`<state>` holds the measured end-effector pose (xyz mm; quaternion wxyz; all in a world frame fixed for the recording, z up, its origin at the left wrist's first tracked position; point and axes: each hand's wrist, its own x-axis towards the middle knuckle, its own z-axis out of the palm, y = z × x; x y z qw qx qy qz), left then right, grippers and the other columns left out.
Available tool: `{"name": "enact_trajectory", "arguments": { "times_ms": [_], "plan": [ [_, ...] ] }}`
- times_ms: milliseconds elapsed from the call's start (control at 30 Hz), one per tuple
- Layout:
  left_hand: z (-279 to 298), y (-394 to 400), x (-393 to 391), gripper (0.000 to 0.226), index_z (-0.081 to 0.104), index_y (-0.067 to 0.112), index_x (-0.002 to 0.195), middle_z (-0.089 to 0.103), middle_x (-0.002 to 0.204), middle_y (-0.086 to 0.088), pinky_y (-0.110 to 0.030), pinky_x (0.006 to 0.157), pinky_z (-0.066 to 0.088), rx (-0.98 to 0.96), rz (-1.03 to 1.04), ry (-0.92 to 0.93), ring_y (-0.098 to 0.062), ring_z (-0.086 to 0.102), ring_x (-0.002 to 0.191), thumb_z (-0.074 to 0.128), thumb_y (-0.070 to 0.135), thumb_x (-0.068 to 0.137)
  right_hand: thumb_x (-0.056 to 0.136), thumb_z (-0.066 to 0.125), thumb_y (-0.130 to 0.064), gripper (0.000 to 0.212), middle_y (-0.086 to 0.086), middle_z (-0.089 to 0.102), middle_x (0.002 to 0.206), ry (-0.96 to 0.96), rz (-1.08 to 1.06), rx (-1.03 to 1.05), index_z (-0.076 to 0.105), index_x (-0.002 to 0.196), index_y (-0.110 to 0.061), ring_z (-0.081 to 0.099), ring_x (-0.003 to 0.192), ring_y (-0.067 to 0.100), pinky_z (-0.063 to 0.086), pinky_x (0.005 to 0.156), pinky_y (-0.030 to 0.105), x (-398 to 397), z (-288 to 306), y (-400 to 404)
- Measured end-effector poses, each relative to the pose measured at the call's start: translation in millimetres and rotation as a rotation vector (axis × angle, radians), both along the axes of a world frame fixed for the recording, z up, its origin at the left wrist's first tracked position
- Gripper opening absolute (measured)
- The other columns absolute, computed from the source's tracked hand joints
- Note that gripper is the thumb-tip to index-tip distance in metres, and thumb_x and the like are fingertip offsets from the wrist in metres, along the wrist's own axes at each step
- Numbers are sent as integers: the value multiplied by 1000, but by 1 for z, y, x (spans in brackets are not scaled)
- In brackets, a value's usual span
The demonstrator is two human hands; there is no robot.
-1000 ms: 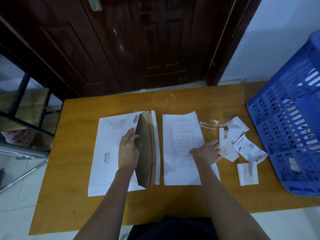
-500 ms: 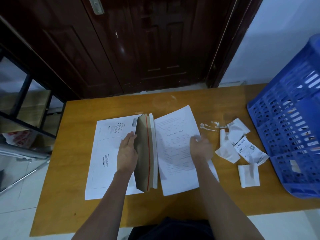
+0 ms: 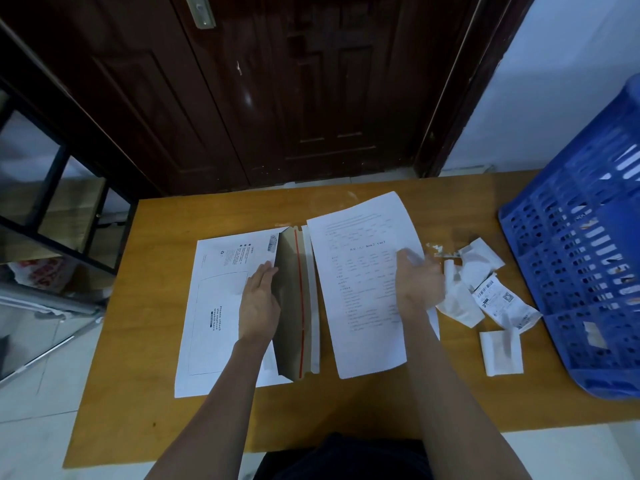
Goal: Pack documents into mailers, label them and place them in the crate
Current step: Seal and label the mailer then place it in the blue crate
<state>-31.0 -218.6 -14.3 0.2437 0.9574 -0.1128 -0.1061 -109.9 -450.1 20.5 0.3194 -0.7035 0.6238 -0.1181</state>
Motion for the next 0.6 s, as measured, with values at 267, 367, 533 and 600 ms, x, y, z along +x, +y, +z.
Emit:
{"name": "enact_trajectory", "arguments": {
  "times_ms": [267, 367, 533, 600],
  "plan": [
    [6, -10, -3, 53, 40, 21, 143, 34, 152, 2, -36, 115, 26, -58, 14, -33, -19, 31, 141, 53, 5, 94, 86, 51, -36, 41, 13, 67, 107, 37, 206, 53, 62, 120, -16, 60, 102, 33, 43, 77, 33, 15, 8, 21],
    [11, -17, -5, 54, 37, 22, 144, 32, 153, 4, -34, 115, 25, -69, 5, -31, -18, 29, 142, 52, 7, 94, 87, 52, -29, 35, 13, 68, 102, 46, 243, 4, 64, 117, -16, 62, 97, 32, 37, 70, 29, 21, 15, 26],
    [14, -17, -6, 53, 38, 23, 143, 32, 153, 5, -33, 115, 27, -96, 14, -37, -17, 29, 142, 52, 9, 94, 89, 54, -27, 21, 8, 70, 87, 91, 273, -119, 68, 103, -21, 61, 76, 27, 39, 62, 27, 28, 26, 25],
    [15, -18, -6, 52, 39, 23, 143, 32, 153, 5, -33, 115, 27, -110, 23, -32, -17, 29, 142, 52, 8, 94, 88, 54, -26, 22, 9, 70, 87, 79, 260, -122, 68, 104, -20, 60, 75, 27, 39, 62, 27, 29, 28, 23]
  ]
}}
